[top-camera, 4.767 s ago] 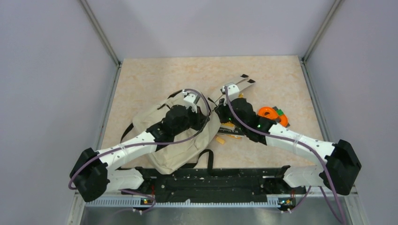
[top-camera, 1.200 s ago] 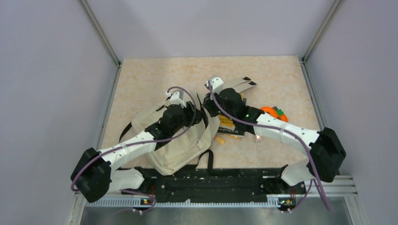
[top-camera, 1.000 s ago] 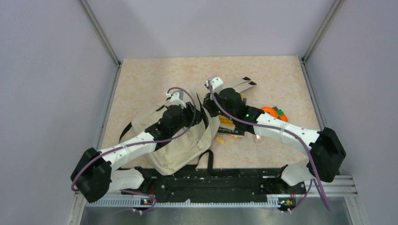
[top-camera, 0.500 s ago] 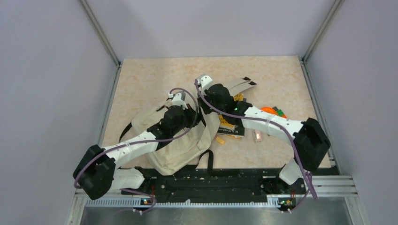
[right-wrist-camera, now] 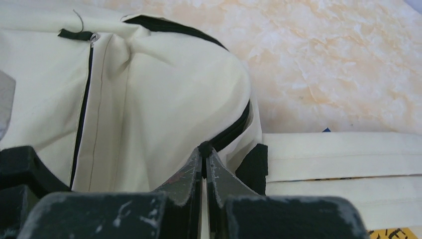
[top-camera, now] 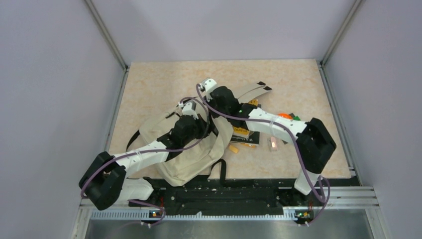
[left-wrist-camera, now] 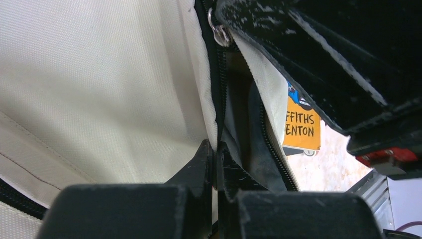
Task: Pack the student bag
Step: Unzip the student bag at the center of the board.
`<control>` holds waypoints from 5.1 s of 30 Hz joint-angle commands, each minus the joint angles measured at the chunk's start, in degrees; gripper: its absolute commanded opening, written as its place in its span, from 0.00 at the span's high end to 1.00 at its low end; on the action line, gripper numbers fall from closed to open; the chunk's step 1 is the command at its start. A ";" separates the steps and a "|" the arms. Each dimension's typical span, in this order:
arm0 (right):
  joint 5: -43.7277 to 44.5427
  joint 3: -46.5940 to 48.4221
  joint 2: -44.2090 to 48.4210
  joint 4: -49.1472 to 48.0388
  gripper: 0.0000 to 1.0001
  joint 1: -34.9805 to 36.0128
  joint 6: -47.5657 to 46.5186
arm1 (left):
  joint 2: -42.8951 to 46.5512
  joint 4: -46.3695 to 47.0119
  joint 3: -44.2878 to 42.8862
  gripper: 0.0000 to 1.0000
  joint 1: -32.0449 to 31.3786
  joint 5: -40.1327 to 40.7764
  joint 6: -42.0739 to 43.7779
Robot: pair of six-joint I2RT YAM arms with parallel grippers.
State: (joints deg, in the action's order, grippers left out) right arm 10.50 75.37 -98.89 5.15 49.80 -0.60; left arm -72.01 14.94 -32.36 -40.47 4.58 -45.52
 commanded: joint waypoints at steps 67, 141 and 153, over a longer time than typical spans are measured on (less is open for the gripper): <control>-13.69 -27.71 18.62 -7.39 1.00 -0.67 26.62 | 3.46 -9.65 -7.37 0.50 -0.93 3.51 7.37; -5.04 7.12 1.72 8.09 1.00 -6.64 13.40 | 3.45 -1.34 -2.27 1.00 -1.70 -14.97 10.54; -7.14 13.50 -4.89 8.66 1.00 -8.43 11.36 | 7.52 -3.71 -5.89 1.00 -2.07 -19.87 13.46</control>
State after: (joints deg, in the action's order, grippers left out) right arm 3.20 84.12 -102.30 16.43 42.94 12.12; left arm -67.42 12.12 -34.92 -41.01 -7.94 -33.65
